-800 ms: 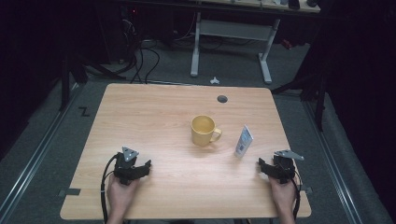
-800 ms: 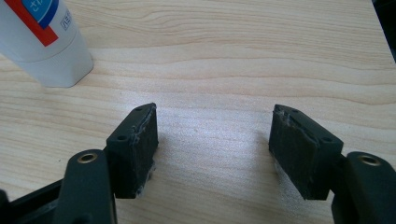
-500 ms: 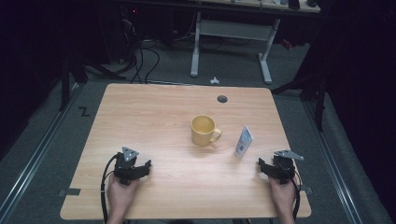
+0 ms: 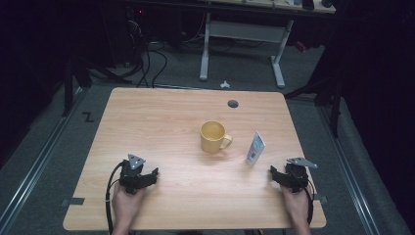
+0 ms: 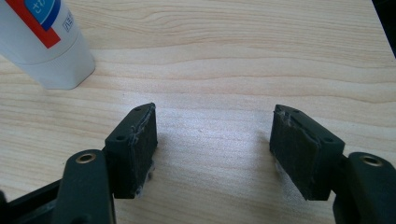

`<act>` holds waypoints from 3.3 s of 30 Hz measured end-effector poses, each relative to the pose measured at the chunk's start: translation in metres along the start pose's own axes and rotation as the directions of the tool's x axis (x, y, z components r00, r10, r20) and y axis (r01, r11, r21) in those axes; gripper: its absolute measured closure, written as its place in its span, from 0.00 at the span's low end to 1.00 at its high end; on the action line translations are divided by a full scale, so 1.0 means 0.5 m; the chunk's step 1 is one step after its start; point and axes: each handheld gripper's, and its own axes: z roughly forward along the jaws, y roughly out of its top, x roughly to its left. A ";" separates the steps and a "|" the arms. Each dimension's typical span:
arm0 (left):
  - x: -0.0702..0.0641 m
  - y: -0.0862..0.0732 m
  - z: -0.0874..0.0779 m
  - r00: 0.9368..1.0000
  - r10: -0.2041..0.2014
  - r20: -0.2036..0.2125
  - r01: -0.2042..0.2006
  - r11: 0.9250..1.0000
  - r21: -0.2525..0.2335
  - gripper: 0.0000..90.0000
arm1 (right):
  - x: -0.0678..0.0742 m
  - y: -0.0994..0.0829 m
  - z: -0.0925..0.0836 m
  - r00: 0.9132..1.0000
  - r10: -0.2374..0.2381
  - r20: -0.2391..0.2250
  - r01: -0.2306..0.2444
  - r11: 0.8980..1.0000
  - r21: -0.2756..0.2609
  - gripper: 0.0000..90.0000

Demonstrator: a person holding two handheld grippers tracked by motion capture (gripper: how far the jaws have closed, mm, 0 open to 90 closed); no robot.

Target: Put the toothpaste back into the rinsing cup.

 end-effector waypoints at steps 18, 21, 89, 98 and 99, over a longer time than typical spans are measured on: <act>0.000 0.000 0.000 1.000 0.000 0.000 0.000 1.000 0.000 0.29 | 0.000 0.001 0.000 1.000 0.003 -0.004 -0.003 1.000 0.003 0.36; 0.000 0.000 0.000 1.000 -0.001 0.000 0.001 1.000 0.000 0.29 | 0.004 -0.001 -0.002 1.000 -0.004 -0.001 0.004 1.000 0.001 0.36; 0.000 0.000 0.000 1.000 0.000 0.000 0.000 1.000 0.000 0.29 | 0.117 0.023 -0.054 0.975 -0.142 -0.173 0.122 0.985 -0.124 0.40; 0.000 0.000 0.000 1.000 0.000 0.000 0.000 1.000 0.000 0.29 | 0.127 0.036 -0.044 0.972 -0.140 -0.190 0.116 0.984 -0.132 0.40; 0.000 0.000 0.000 1.000 0.000 0.000 0.000 1.000 0.000 0.29 | 0.127 0.036 -0.044 0.972 -0.140 -0.190 0.116 0.984 -0.132 0.40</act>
